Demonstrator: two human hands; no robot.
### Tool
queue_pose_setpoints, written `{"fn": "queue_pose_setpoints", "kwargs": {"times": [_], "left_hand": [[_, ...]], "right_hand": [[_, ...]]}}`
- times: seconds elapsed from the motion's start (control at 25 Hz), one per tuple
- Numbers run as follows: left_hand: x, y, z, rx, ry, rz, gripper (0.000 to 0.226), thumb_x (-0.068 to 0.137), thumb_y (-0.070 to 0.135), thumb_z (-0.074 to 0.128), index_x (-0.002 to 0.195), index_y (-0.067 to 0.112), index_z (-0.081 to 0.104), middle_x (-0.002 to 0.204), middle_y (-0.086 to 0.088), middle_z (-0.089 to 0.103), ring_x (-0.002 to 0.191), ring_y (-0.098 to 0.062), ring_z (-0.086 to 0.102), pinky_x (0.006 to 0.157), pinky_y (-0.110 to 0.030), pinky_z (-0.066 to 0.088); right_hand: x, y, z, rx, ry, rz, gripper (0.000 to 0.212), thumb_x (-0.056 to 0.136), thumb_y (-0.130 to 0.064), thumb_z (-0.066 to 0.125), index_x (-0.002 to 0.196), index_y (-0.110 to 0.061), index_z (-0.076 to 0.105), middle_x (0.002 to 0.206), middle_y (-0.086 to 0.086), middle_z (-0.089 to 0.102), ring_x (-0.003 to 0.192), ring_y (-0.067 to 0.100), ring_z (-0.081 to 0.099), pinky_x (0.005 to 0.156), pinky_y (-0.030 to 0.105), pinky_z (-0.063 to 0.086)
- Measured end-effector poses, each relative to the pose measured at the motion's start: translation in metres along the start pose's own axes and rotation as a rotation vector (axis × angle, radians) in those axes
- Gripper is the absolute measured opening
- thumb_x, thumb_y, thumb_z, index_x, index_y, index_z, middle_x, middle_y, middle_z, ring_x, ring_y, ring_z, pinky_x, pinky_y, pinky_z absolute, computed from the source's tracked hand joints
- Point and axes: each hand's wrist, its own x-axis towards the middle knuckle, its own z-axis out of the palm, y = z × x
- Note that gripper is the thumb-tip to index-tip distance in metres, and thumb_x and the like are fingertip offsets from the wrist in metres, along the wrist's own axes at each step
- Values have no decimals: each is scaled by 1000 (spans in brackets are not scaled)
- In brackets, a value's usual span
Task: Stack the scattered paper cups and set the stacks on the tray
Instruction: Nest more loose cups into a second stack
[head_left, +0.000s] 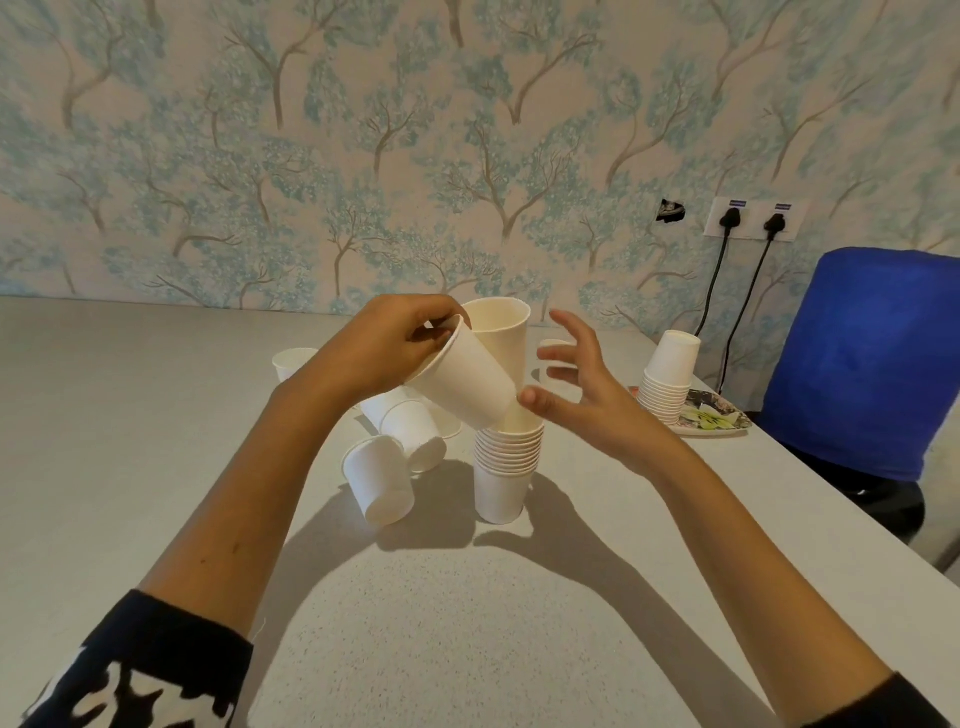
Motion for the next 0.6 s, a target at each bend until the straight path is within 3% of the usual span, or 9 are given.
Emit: {"fn": "queue_pose_setpoints", "kwargs": {"times": [0.08, 0.16, 0.24, 0.32, 0.44, 0.6], "left_hand": [[6, 4, 6, 29, -121, 27, 16, 92, 11, 55, 101, 17, 67, 91, 16, 60, 83, -7, 57, 68, -18, 47], [9, 5, 14, 79, -244, 32, 14, 92, 12, 55, 99, 15, 67, 95, 9, 65, 89, -15, 60, 75, -27, 50], [8, 3, 20, 102, -326, 17, 16, 93, 13, 55, 103, 18, 67, 100, 5, 65, 92, -17, 59, 78, -32, 51], [4, -1, 20, 55, -354, -24, 25, 93, 16, 56, 113, 28, 65, 106, 5, 63, 94, -14, 59, 81, -30, 53], [5, -6, 13, 15, -283, -55, 29, 94, 16, 55, 114, 35, 61, 108, 3, 62, 93, -12, 59, 78, -28, 53], [14, -2, 15, -1, -47, -63, 28, 94, 15, 51, 115, 27, 66, 107, 3, 65, 91, -15, 58, 64, -16, 45]], "right_hand": [[7, -3, -2, 3, -3, -61, 69, 77, -64, 52, 137, -54, 20, 137, -5, 40, 122, 10, 44, 96, 30, 41], [11, 1, -2, -12, -22, -89, 46, 86, -58, 45, 131, -48, 41, 128, -11, 49, 112, -1, 50, 87, 17, 43], [13, 10, 0, -90, -36, -93, 30, 91, -51, 43, 111, -38, 61, 111, -16, 58, 102, -6, 51, 80, 17, 41], [15, 22, 4, -202, -58, -105, 30, 92, -48, 43, 95, -29, 66, 100, -13, 58, 97, -5, 51, 76, 19, 37], [16, 32, 8, -302, -128, -71, 35, 87, -56, 38, 91, -35, 64, 104, -2, 54, 97, 4, 50, 76, 19, 36], [9, 34, 12, -199, -210, -17, 27, 91, -56, 34, 98, -44, 57, 109, -5, 56, 101, 1, 51, 78, 21, 39]]}}
